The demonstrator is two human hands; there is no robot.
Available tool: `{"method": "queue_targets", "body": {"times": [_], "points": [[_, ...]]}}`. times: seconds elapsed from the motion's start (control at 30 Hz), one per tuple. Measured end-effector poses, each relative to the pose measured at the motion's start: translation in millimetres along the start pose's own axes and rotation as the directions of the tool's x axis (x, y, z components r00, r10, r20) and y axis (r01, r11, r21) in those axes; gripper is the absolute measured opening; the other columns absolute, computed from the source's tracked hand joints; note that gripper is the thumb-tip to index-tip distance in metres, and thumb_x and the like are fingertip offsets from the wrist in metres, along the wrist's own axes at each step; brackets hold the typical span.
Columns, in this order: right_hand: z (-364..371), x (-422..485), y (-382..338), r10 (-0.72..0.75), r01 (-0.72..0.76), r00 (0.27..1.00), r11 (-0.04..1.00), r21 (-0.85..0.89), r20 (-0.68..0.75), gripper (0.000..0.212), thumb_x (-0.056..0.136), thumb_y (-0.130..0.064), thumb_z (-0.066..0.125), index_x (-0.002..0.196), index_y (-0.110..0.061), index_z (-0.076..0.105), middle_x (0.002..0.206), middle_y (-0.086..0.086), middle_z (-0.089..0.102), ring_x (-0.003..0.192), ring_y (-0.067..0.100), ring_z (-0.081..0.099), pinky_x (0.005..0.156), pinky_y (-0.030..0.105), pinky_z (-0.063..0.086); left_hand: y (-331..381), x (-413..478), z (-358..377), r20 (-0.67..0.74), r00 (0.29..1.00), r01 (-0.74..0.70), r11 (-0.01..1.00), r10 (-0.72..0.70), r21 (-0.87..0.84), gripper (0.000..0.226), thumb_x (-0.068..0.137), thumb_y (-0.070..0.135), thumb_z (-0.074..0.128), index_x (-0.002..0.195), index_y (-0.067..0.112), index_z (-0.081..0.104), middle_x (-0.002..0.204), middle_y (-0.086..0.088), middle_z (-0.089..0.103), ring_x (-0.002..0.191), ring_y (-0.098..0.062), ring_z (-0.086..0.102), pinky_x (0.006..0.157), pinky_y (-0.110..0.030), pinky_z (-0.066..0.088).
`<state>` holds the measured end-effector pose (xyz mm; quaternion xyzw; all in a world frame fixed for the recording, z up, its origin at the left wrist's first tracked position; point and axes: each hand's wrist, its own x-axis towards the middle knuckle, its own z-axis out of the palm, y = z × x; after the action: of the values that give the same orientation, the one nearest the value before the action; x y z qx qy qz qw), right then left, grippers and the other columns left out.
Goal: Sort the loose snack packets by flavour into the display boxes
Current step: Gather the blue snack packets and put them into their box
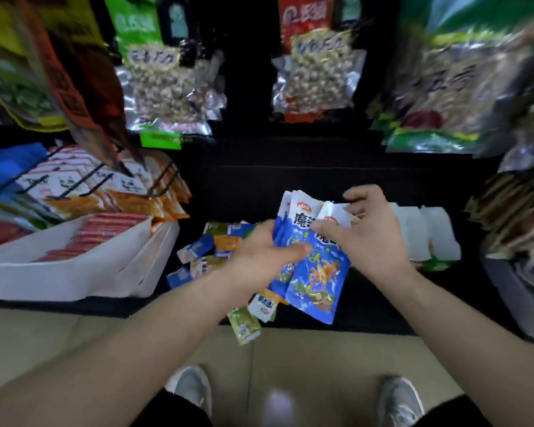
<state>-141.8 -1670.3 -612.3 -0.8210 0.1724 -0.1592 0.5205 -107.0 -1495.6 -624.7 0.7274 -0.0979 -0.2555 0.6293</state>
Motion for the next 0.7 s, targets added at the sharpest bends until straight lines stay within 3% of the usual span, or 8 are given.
{"method": "queue_targets", "body": {"times": [0.07, 0.13, 0.2, 0.33, 0.43, 0.53, 0.6, 0.7], "points": [[-15.4, -5.6, 16.4, 0.177, -0.174, 0.984, 0.98, 0.091, -0.02, 0.069, 0.063, -0.041, 0.092, 0.114, -0.024, 0.048, 0.093, -0.007, 0.059, 0.079, 0.005, 0.062, 0.068, 0.024, 0.05, -4.1, 2.7, 30.3, -0.04, 0.999, 0.009, 0.999, -0.01, -0.041, 0.026, 0.091, 0.012, 0.071, 0.117, 0.012, 0.064, 0.104, -0.005, 0.077, 0.094, -0.022, 0.075, 0.085, -0.044, 0.061], [-22.9, -8.2, 35.8, 0.321, -0.341, 0.94, 0.885, 0.316, 0.114, 0.065, 0.067, -0.04, 0.091, 0.116, -0.013, 0.057, 0.099, 0.006, 0.072, 0.084, 0.02, 0.073, 0.078, 0.042, 0.06, -11.7, 8.4, 49.7, -0.094, 0.995, 0.009, 0.996, -0.017, -0.089, 0.026, 0.091, 0.01, 0.071, 0.116, 0.011, 0.064, 0.104, -0.006, 0.077, 0.094, -0.023, 0.075, 0.086, -0.048, 0.06], [-25.7, -12.5, 50.6, 0.347, -0.438, 0.897, 0.781, 0.444, 0.275, 0.047, 0.078, -0.023, 0.085, 0.115, -0.004, 0.064, 0.101, 0.016, 0.076, 0.089, 0.032, 0.075, 0.081, 0.052, 0.061, -20.6, 17.2, 58.2, -0.15, 0.988, 0.019, 0.99, -0.039, -0.136, 0.026, 0.091, 0.007, 0.07, 0.117, 0.011, 0.064, 0.105, -0.008, 0.077, 0.094, -0.026, 0.075, 0.087, -0.052, 0.059], [-29.7, -10.3, 68.0, 0.306, -0.453, 0.862, 0.823, 0.343, 0.405, 0.032, 0.082, 0.002, 0.077, 0.11, -0.007, 0.066, 0.097, 0.012, 0.077, 0.089, 0.028, 0.075, 0.071, 0.039, 0.062, -33.3, 28.9, 61.8, -0.153, 0.984, 0.055, 0.978, -0.087, -0.2, 0.033, 0.091, 0.009, 0.07, 0.123, 0.012, 0.061, 0.11, -0.009, 0.075, 0.096, -0.026, 0.075, 0.082, -0.048, 0.061], [-33.9, 1.0, 78.8, 0.293, -0.44, 0.851, 0.851, 0.286, 0.436, 0.029, 0.082, 0.004, 0.076, 0.107, -0.009, 0.067, 0.094, 0.008, 0.077, 0.087, 0.024, 0.076, 0.071, 0.036, 0.061, -39.3, 35.6, 62.0, -0.138, 0.986, 0.069, 0.979, -0.096, -0.193, 0.034, 0.083, 0.015, 0.076, 0.114, 0.022, 0.063, 0.098, 0.008, 0.078, 0.085, -0.007, 0.075, 0.073, -0.032, 0.062], [-34.2, 10.6, 87.5, 0.275, -0.416, 0.855, 0.871, 0.263, 0.441, 0.029, 0.081, 0.002, 0.077, 0.103, -0.013, 0.067, 0.091, 0.006, 0.078, 0.085, 0.024, 0.075, 0.067, 0.03, 0.058, -39.4, 41.1, 62.5, -0.108, 0.981, 0.14, 0.974, -0.161, -0.176, 0.071, 0.056, 0.04, 0.09, 0.12, 0.028, 0.062, 0.111, 0.009, 0.075, 0.104, -0.011, 0.071, 0.096, -0.045, 0.054], [-33.9, 16.1, 91.0, 0.28, -0.425, 0.852, 0.863, 0.273, 0.443, 0.03, 0.081, 0.004, 0.076, 0.103, -0.013, 0.067, 0.091, 0.007, 0.078, 0.086, 0.027, 0.075, 0.065, 0.031, 0.059, -41.8, 47.1, 61.0, -0.106, 0.973, 0.183, 0.964, -0.206, -0.194, 0.087, 0.047, 0.048, 0.096, 0.124, 0.029, 0.061, 0.117, 0.006, 0.073, 0.113, -0.019, 0.068, 0.101, -0.053, 0.05], [-31.6, 23.6, 94.2, 0.28, -0.432, 0.847, 0.857, 0.279, 0.452, 0.03, 0.082, 0.004, 0.074, 0.108, -0.013, 0.07, 0.097, 0.012, 0.076, 0.089, 0.033, 0.073, 0.076, 0.046, 0.061, -39.4, 54.4, 60.3, -0.052, 0.967, 0.218, 0.916, -0.249, -0.336, 0.048, 0.076, 0.027, 0.081, 0.12, 0.017, 0.065, 0.114, -0.009, 0.074, 0.103, -0.03, 0.072, 0.09, -0.054, 0.057]]}}
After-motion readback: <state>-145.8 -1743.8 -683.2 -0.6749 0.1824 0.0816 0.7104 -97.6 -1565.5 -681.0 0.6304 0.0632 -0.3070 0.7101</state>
